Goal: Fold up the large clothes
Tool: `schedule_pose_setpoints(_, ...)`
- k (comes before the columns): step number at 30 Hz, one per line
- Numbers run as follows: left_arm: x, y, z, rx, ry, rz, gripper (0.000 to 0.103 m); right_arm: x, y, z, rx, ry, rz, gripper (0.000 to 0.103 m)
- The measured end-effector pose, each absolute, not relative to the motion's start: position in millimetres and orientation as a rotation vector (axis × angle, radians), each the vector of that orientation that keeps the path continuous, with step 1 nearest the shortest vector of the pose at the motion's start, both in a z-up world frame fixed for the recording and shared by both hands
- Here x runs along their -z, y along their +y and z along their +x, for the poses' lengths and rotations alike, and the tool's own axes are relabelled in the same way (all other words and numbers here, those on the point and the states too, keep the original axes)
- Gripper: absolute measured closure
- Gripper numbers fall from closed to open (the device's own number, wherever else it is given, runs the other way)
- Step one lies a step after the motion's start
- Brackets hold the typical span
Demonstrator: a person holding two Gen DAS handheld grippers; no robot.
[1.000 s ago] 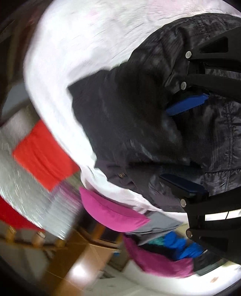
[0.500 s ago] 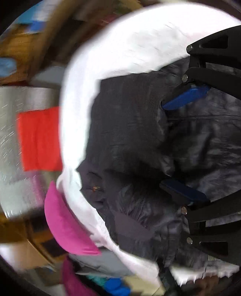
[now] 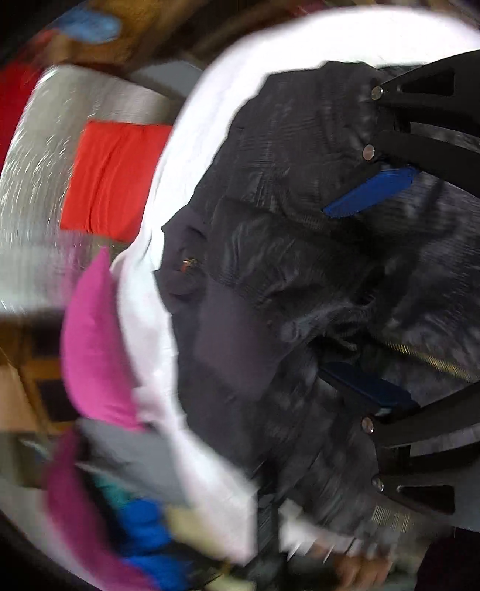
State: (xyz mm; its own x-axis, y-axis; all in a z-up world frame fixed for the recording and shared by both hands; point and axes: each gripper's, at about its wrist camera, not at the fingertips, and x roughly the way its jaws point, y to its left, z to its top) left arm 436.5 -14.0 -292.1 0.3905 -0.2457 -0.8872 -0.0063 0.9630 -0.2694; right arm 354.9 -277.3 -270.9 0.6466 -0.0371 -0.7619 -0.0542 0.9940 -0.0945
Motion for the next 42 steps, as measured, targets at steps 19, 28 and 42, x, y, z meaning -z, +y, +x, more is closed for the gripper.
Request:
schedule_pose_setpoints(19, 290, -22, 434, 0.144, 1.161, -0.198, 0.026, 276, -397, 348, 0.022, 0.705, 0.718, 0.063)
schedule_pose_setpoints(28, 287, -29, 437, 0.13, 1.143, -0.188, 0.026, 332, -484, 315, 0.021, 0.69, 1.249, 0.036)
schedule_pose_setpoints(42, 271, -29, 433, 0.122, 1.051, -0.166, 0.026, 315, -493, 316, 0.102, 0.605, 1.124, 0.09)
